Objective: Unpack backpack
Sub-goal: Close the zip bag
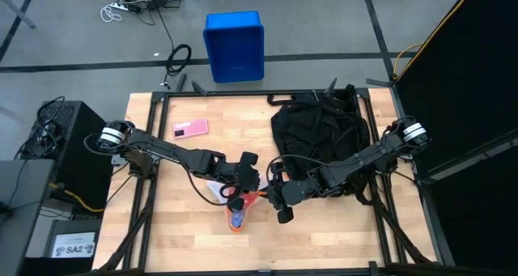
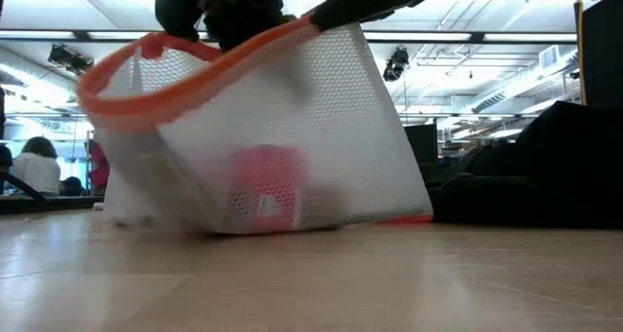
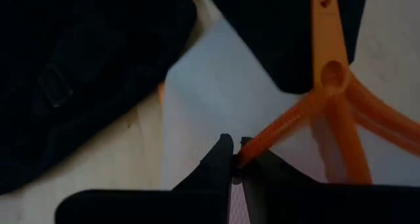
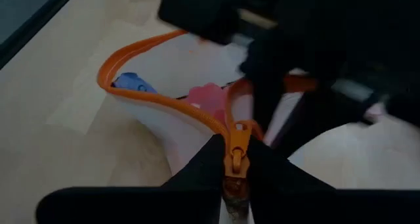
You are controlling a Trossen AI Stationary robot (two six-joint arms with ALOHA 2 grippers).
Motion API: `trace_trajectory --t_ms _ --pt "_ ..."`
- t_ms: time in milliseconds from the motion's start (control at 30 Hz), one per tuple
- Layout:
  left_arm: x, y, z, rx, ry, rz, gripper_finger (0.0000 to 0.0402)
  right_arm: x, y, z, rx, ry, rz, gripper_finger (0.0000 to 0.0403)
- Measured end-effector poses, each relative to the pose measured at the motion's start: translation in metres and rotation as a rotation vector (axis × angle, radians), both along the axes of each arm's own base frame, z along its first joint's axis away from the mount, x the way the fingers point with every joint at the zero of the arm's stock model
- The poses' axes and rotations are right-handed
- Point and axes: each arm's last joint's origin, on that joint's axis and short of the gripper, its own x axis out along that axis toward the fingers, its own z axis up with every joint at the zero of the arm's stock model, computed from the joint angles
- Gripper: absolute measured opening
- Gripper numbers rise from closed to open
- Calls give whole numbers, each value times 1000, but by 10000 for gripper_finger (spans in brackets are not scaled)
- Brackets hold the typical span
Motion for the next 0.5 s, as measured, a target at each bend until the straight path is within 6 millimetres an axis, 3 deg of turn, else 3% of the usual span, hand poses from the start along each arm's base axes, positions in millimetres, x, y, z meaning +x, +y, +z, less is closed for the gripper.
trace_trajectory --t_ms 300,500 --pt "-4 -2 5 14 -10 -4 0 -7 2 -8 87 99 -23 74" --pt "-6 -3 4 20 16 7 0 -9 6 -7 72 91 -28 69"
